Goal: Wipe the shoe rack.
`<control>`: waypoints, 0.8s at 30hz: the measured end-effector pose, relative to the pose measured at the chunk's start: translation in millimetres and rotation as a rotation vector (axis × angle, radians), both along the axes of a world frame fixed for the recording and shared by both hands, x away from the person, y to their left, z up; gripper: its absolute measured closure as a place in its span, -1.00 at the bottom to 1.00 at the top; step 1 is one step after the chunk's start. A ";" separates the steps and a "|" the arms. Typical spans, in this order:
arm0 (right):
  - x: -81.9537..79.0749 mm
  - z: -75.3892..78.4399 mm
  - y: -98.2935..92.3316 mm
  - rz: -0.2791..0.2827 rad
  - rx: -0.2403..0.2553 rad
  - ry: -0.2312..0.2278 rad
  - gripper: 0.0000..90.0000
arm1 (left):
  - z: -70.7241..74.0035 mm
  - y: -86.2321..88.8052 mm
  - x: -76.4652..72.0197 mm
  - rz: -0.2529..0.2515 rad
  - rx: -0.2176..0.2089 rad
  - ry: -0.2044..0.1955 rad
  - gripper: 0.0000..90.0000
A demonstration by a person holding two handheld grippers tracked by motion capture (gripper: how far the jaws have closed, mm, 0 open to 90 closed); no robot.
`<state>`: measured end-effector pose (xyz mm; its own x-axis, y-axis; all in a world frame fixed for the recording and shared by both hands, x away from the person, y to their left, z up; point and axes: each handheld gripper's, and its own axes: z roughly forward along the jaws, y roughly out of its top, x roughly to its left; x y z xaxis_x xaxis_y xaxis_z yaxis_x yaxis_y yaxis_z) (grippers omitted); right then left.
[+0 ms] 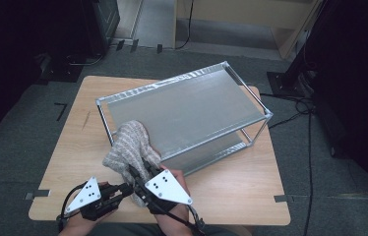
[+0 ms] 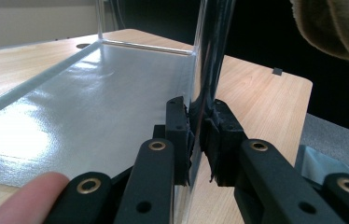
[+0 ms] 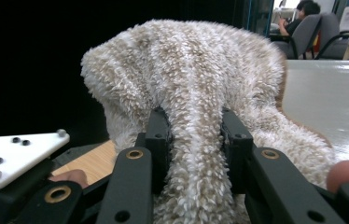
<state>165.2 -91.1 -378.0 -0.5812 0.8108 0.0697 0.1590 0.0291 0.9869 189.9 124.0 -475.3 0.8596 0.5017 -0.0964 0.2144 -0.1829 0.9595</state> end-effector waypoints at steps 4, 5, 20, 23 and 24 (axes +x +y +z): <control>0.0 -0.7 2.4 -0.006 0.014 -0.004 0.57 | -0.3 0.7 -0.6 0.000 0.000 -0.003 0.80; 0.5 -1.7 -0.2 0.018 0.021 -0.008 0.57 | -0.5 1.0 -0.9 -0.004 0.000 -0.008 0.80; 33.1 -0.8 -62.6 -0.130 -0.144 -0.079 0.52 | 0.4 1.1 -1.4 -0.010 0.011 -0.015 0.81; 46.1 -1.9 -91.2 -0.181 -0.137 -0.069 0.51 | 0.5 1.3 -1.2 -0.010 0.013 -0.015 0.81; 49.0 -2.3 -97.6 -0.197 -0.140 -0.069 0.51 | 0.4 1.3 -1.2 -0.011 0.012 -0.014 0.81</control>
<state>214.1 -188.8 -380.3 -0.4109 0.9076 -0.0855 0.1071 0.1412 0.9842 188.8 125.3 -474.9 0.8661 0.4936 -0.0788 0.1992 -0.1963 0.9601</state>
